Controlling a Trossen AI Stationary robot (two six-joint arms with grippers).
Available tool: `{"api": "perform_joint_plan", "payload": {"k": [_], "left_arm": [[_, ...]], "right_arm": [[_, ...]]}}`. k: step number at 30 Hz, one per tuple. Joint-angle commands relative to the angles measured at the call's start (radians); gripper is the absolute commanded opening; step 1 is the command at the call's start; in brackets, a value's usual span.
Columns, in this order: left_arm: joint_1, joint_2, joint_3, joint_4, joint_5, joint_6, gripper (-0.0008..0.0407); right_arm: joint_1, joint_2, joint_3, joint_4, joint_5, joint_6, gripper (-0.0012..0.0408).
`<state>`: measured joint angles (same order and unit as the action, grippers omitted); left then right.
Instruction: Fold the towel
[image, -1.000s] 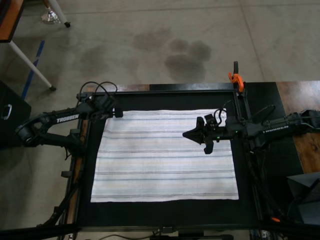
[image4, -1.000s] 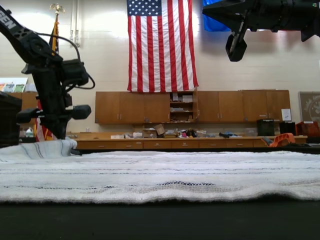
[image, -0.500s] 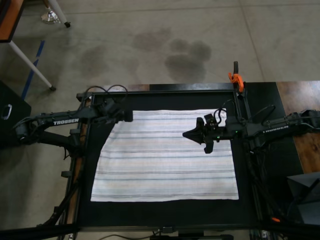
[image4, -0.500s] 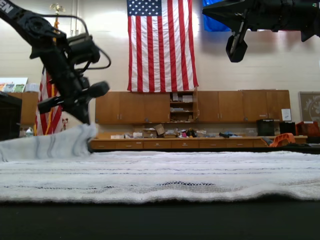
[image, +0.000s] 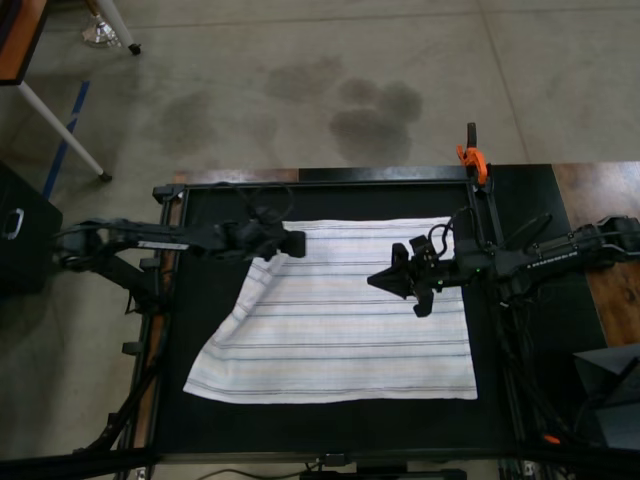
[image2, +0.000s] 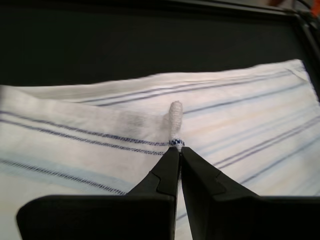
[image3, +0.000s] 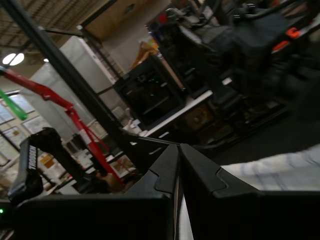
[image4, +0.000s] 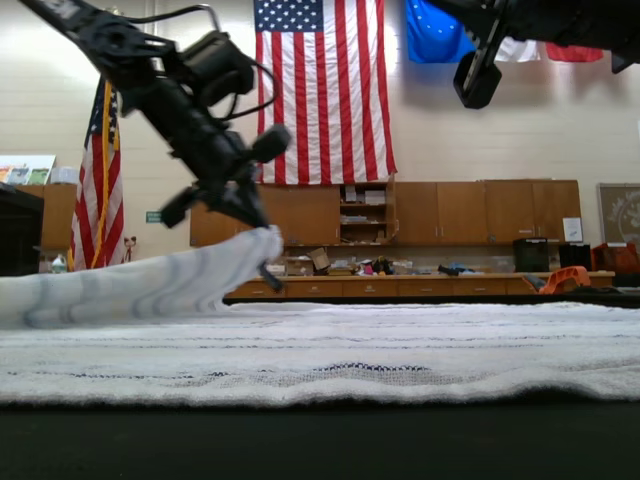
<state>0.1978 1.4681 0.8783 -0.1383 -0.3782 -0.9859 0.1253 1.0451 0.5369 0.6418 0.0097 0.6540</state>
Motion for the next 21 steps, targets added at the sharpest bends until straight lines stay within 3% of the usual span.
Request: {"api": "perform_joint_plan", "payload": {"k": [1,12,16,21], "left_arm": [[-0.011,0.073,0.055,0.050,0.016,0.002,0.0000],[-0.051,0.461,0.481,0.087,0.092,0.038,0.0000],[-0.051,0.573,0.636,0.087,0.142,0.056,0.0000],[-0.051,0.677,0.789,0.087,0.144,0.068,0.0000]], "right_arm": [[0.023,0.000,0.000,-0.001,0.003,-0.001,0.0001],[0.151,0.000,0.000,0.003,0.025,0.000,0.0001],[0.198,0.000,0.000,0.003,0.048,-0.003,0.0001],[0.247,0.000,0.000,0.010,0.072,-0.003,0.0001]]}}
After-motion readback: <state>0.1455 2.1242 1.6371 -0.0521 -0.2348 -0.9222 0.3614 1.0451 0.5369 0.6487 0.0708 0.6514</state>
